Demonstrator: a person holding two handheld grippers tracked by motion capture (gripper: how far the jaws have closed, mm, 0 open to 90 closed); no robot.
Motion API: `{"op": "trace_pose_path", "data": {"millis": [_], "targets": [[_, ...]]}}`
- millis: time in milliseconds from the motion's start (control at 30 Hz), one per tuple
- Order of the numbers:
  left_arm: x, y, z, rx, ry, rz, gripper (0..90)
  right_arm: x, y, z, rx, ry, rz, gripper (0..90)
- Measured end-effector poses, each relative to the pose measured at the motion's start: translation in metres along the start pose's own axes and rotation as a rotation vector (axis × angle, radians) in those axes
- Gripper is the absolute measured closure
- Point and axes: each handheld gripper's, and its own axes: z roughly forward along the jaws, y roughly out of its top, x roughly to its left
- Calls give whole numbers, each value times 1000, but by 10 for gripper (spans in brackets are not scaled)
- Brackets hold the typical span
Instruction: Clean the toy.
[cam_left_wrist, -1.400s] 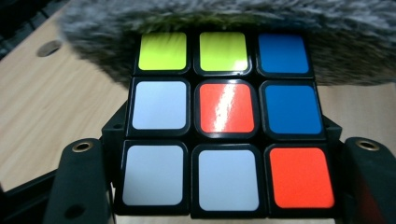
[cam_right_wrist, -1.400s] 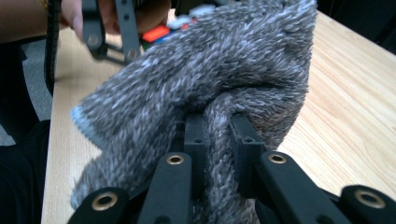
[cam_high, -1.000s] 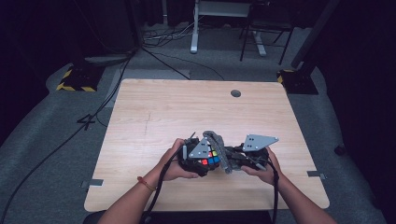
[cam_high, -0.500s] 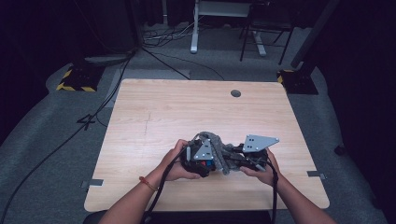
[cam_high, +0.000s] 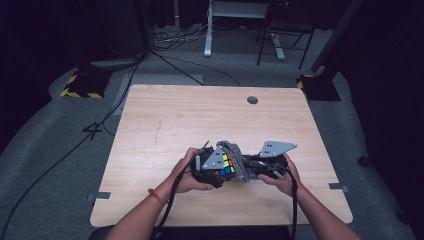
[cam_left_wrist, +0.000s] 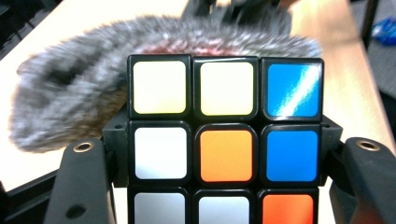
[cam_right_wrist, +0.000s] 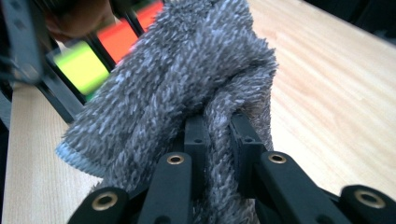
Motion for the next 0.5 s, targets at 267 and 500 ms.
{"op": "trace_pose_path", "data": {"millis": [267, 500], "targets": [[1, 1, -7, -68, -12, -6, 333, -1, -3, 6, 10, 67, 27, 802], [1, -2, -6, -32, -11, 26, 330, -2, -5, 2, -58, 136, 66, 802]]}}
